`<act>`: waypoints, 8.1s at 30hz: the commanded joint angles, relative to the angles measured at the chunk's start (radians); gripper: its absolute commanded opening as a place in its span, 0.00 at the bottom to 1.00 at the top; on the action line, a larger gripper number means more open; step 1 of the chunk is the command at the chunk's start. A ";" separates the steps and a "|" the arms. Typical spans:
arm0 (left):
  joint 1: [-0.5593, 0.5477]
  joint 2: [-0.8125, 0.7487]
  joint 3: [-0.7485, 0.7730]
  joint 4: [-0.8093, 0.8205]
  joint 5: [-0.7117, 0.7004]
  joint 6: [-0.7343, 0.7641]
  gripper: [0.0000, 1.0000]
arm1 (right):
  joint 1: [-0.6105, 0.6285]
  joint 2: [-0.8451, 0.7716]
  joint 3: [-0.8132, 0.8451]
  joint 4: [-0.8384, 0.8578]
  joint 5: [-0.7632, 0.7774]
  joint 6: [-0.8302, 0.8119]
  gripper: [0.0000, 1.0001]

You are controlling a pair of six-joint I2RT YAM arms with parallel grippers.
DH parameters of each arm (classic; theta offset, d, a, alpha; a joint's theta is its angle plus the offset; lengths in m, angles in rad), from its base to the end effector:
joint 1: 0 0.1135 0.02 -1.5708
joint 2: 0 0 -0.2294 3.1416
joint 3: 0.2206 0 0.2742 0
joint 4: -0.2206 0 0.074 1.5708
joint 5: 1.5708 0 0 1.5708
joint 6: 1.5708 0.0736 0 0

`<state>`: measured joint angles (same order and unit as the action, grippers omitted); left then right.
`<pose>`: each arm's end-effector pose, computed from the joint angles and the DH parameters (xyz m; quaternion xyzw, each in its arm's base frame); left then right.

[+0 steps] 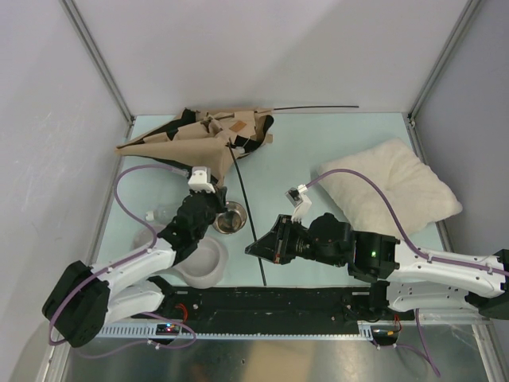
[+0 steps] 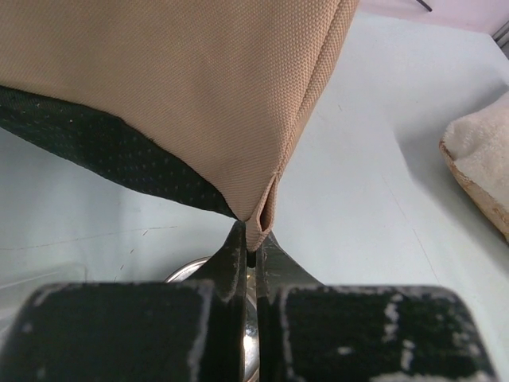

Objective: Set up the pet tent

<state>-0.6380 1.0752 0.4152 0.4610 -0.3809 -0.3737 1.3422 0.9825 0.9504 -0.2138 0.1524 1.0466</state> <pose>0.2561 -0.1559 0.1705 -0.0187 0.7690 -0.1732 0.6150 0.0799 0.2939 0.3200 -0.0695 0.7845 0.5483 0.2812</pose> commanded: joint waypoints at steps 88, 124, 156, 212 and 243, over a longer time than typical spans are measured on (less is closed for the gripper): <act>0.015 -0.642 -0.015 -0.735 0.611 -0.430 0.00 | -0.498 0.678 0.366 0.749 -0.700 -0.111 0.00; 0.019 -0.659 0.025 -0.774 0.576 -0.816 0.00 | -0.421 0.799 0.393 0.825 -0.504 -0.262 0.00; 0.069 -0.679 0.005 -0.821 0.534 -0.824 0.00 | -0.341 0.675 0.242 0.613 -0.442 -0.432 0.52; 0.097 -0.633 -0.036 -0.853 0.505 -0.709 0.00 | -0.259 0.615 0.114 0.565 -0.474 -0.395 0.13; 0.094 -0.620 -0.052 -0.895 0.488 -0.352 0.00 | -0.421 0.576 0.212 0.742 -0.301 -0.266 0.00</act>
<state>-0.5381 0.4381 0.3740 -0.2920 0.0547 -0.8032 0.9943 1.5581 1.0508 0.3214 -0.2798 0.7502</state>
